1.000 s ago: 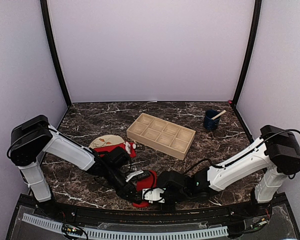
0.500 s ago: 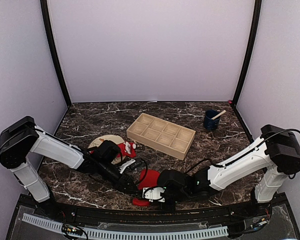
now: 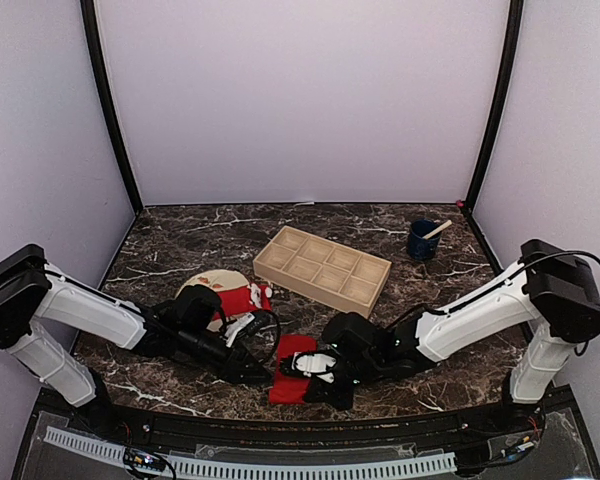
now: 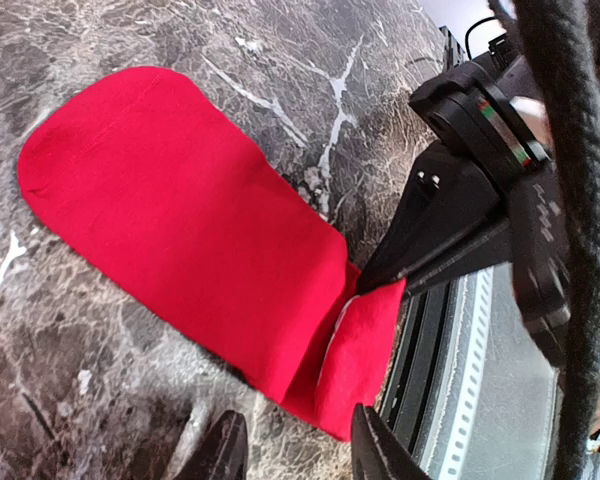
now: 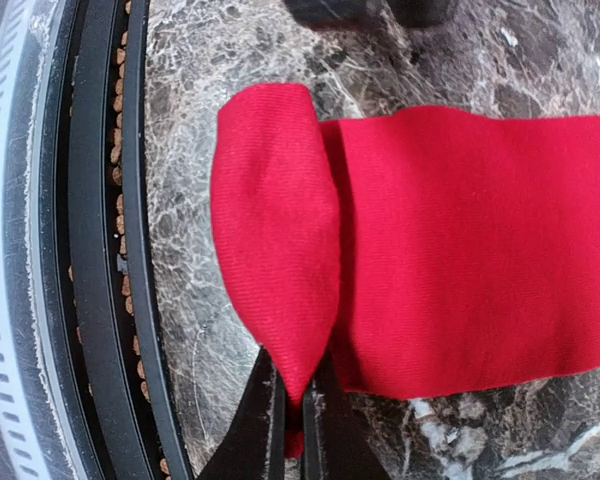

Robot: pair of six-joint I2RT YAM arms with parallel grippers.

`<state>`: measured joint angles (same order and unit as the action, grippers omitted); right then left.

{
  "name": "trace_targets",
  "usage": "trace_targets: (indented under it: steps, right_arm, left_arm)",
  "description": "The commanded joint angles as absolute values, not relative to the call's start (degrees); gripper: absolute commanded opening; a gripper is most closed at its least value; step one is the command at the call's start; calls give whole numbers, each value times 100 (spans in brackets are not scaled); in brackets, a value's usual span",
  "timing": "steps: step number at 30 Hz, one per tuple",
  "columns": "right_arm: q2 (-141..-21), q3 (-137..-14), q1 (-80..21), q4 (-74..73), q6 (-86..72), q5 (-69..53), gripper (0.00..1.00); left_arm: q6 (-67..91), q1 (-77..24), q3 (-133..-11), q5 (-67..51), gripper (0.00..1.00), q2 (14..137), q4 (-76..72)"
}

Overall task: Roll the socks
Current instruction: Roll the sock at the center of the board.

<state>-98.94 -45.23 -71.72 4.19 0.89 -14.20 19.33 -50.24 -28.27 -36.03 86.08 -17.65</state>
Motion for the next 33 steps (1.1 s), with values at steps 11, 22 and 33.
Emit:
trace_targets:
  steps: [11,22,33]
  right_arm:
    - [-10343,-4836,-6494,144,-624,-3173,0]
    - [-10541,-5050,-6130,-204,-704,-3979,0]
    - [-10807,-5345,-5904,-663,-591,-4448,0]
  left_arm:
    - [1695,-5328,-2484,-3236,53,8229,-2413]
    - [1348,-5695,-2585,-2808,55,8305,-2434]
    - [822,-6097,-3036,-2565,63,8559,-1910]
